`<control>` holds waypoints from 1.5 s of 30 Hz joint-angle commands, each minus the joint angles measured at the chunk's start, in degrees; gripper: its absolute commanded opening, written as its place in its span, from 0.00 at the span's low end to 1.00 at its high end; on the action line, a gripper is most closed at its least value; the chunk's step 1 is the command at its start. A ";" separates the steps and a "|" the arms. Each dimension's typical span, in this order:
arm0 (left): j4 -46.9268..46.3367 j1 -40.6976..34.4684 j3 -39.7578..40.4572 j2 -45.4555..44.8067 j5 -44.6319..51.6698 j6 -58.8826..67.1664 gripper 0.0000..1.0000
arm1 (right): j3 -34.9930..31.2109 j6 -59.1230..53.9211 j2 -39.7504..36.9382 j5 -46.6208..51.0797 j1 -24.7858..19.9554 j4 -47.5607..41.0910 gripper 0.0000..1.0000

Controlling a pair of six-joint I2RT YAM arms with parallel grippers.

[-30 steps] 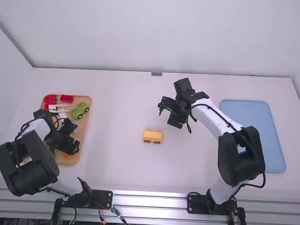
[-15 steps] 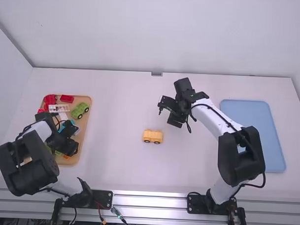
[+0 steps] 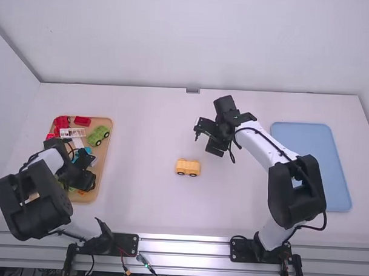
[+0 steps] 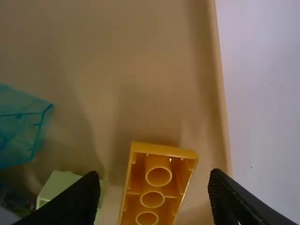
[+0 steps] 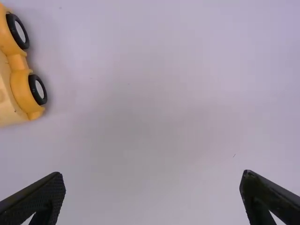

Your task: Assemble lego blocks to make yellow taxi

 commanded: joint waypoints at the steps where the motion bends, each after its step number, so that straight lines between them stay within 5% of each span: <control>1: -1.31 -0.04 -0.48 -0.52 -0.44 -0.63 0.70 | 1.81 0.20 -1.05 -0.11 0.92 0.02 0.99; 9: -1.44 -0.13 -0.55 -0.50 -3.41 0.02 0.73 | 1.81 -0.17 -1.05 0.52 1.22 0.70 0.99; 12: -0.92 -0.15 -0.66 -0.50 -3.02 2.32 0.64 | 1.81 0.26 -1.05 0.57 1.20 1.07 0.99; 21: 6.95 -0.22 -5.38 -0.50 -4.87 5.40 0.63 | 1.81 0.24 -1.05 1.31 1.22 1.25 0.99; 39: 5.14 -0.15 -4.26 -0.50 -4.72 5.38 0.34 | 1.81 0.24 -1.05 1.36 1.22 1.22 0.99; 45: 6.10 -0.22 -4.26 -0.50 -4.68 4.94 0.33 | 1.81 0.26 -1.05 1.31 1.20 1.20 0.99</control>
